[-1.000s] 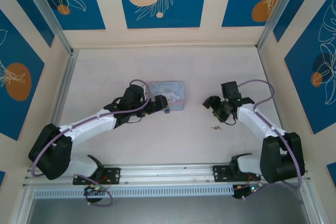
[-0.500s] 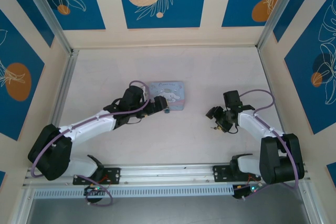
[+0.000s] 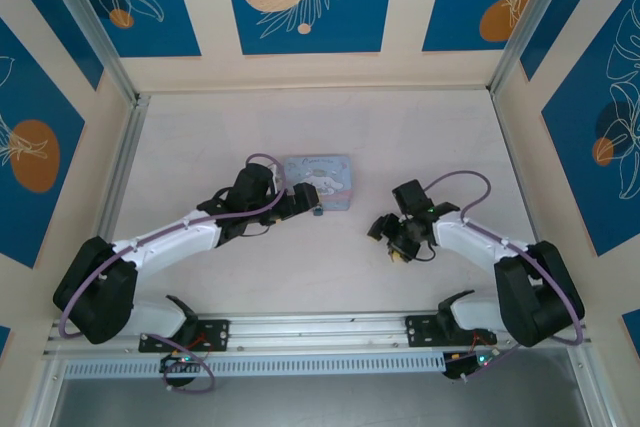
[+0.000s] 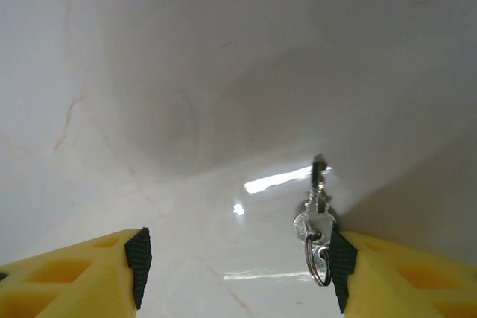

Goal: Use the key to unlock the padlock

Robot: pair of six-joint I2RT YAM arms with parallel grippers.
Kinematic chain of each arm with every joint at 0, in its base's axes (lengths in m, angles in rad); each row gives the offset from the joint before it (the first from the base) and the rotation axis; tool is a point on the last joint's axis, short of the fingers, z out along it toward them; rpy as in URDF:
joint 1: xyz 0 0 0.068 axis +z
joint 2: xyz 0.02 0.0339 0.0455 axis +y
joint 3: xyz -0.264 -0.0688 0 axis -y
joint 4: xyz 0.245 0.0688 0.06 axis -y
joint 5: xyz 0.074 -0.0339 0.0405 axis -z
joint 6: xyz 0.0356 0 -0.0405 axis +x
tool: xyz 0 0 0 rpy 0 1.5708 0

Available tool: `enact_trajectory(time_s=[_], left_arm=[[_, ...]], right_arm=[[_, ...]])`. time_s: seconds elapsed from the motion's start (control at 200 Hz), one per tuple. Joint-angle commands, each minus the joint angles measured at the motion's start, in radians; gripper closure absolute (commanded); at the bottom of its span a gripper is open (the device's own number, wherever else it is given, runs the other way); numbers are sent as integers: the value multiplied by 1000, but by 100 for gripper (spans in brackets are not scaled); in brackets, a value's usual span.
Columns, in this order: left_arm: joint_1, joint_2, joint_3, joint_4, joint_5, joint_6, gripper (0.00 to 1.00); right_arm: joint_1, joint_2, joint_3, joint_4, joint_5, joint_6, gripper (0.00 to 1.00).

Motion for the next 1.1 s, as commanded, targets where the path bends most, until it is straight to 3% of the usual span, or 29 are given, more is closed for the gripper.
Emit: enact_trajectory(time_s=[0.0,0.12,0.215,0.48,1.095], left_arm=[[8,-25,-3,1,-12,-1,0],[8,-31,8,-18,-23,2,0],[9,-40,12,-31,-32,6,0],[15,-68,19,-67,-56,14,0],[45,-77,23,-75,-57,21,0]], right_arm=[[83,58,54,13,-10,80,34],[167,117,150,-28,19,83,34],[225,135,236,-132,121,74,34],[246,141,284,-287,290,40,37],[268,274,269,-247,259,70,45]])
